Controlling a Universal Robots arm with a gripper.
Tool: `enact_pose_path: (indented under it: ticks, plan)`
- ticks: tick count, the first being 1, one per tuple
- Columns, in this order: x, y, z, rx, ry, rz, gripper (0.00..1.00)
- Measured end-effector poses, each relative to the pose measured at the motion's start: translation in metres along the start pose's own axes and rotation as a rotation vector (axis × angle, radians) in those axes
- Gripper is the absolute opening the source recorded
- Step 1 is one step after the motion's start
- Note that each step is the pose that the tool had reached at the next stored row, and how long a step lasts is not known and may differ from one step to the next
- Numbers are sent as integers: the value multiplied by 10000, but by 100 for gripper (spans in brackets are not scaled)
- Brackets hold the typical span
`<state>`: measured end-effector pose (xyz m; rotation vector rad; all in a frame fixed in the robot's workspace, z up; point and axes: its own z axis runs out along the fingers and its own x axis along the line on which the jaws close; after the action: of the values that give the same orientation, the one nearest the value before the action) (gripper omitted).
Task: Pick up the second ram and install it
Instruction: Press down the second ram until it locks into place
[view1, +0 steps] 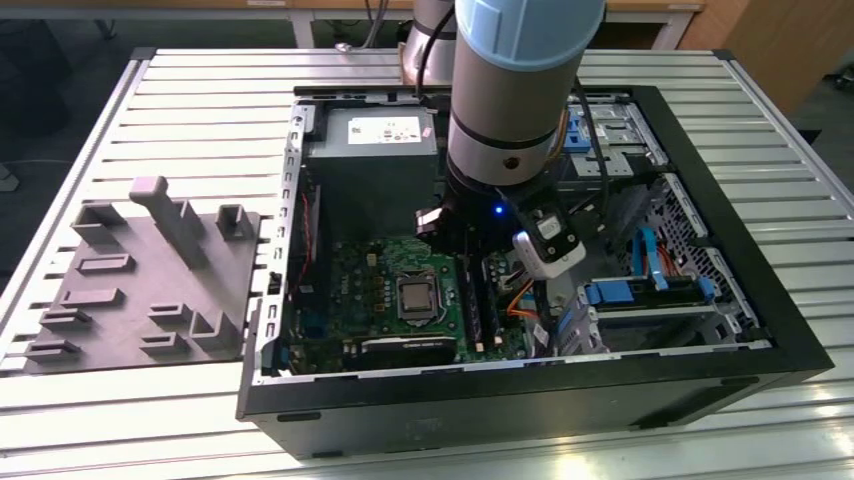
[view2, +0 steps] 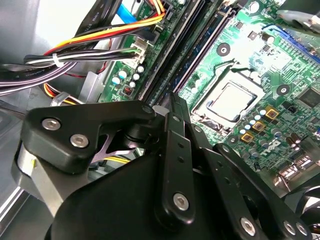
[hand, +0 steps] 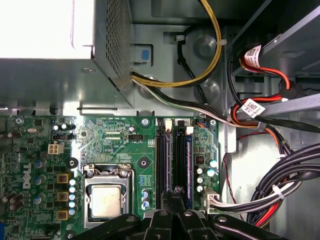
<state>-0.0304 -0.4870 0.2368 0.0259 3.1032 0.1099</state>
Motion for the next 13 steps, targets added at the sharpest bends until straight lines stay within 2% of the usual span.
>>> enact_pose_path:
  ticks: [13]
  plan:
    - [1, 27, 2, 8, 0, 1, 11]
